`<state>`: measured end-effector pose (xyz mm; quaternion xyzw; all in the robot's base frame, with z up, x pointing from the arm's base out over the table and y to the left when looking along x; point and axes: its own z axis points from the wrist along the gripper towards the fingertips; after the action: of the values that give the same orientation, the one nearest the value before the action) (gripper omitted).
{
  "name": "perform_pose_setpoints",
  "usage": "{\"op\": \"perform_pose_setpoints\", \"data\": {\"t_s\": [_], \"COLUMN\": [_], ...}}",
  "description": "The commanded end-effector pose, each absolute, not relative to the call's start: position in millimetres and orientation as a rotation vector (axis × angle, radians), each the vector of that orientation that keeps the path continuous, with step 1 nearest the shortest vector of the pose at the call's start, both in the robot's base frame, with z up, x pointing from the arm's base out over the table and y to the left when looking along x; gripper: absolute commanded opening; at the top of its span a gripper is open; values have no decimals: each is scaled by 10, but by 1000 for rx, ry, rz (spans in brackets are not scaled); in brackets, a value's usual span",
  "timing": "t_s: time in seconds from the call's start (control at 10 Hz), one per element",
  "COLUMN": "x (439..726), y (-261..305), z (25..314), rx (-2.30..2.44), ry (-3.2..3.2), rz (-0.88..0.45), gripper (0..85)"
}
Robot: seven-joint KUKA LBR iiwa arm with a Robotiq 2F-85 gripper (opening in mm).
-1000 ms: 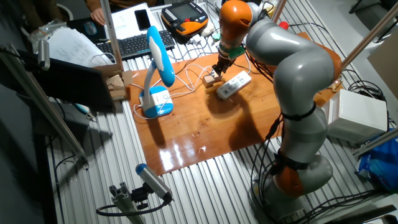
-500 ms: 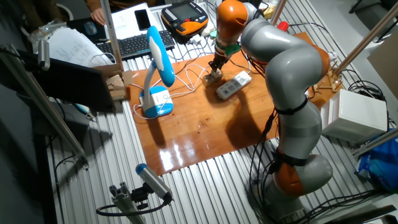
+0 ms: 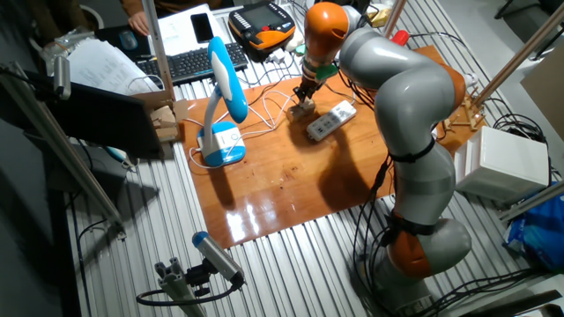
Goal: Plug in the power cord of the desk lamp, turn on the socket, and light up the desk lamp
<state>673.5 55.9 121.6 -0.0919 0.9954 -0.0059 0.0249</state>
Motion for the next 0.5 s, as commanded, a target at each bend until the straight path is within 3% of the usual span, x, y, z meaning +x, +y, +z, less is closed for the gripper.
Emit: {"op": "perform_pose_setpoints", "data": {"t_s": [0.0, 0.4], "x": [6739, 6788], "y": [573, 572], "z": [1196, 1095], "rx": [-264, -284], "ry": [3073, 3066], "rz": [-29, -20], "gripper": [340, 340]}}
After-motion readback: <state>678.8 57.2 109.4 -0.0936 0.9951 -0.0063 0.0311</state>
